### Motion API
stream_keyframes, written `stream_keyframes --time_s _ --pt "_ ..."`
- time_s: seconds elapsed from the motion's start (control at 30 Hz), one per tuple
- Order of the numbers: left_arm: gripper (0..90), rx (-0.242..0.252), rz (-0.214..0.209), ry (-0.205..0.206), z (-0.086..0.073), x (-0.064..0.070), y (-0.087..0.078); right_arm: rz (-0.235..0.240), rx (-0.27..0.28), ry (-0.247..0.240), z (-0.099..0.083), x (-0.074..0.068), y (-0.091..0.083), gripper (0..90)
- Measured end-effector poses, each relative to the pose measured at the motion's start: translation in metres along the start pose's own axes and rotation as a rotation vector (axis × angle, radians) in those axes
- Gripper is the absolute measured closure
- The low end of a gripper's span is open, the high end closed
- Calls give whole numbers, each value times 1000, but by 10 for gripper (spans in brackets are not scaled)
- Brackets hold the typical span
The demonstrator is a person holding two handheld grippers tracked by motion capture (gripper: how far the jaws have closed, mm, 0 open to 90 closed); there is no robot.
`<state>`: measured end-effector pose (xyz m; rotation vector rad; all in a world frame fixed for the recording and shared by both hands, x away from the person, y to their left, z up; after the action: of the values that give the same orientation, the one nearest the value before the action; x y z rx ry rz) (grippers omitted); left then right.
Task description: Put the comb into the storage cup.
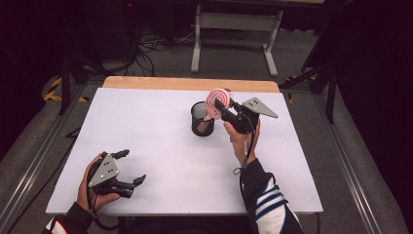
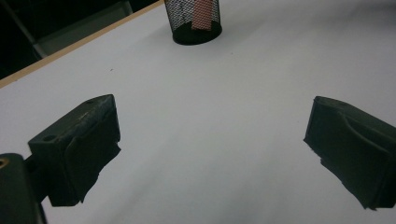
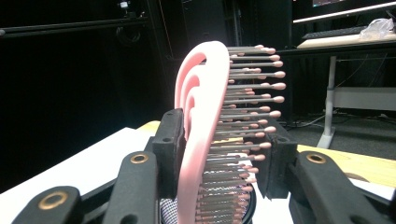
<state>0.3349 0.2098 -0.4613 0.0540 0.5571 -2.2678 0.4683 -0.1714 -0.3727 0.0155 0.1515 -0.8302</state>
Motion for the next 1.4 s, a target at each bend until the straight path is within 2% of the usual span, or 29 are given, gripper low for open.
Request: stream_keyframes --time_s 0.8,1.4 --pt "43 -2 0 5 0 0 0 -18 -14 -36 2 -1 -5 549" --pt "44 -4 1 4 0 0 -1 -48 -21 -113 12 -4 -10 530"
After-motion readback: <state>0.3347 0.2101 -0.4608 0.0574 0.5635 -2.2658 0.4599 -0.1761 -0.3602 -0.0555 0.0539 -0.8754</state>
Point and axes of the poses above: each handheld gripper's, and its own axes: y roughly forward along the jaws, z roughly out of its top, x roughly to its right, the point moved 2 cm from there along y, roughly forward along the jaws, and after that the axes turned 7 degrees about z, right-handed, at the moved point
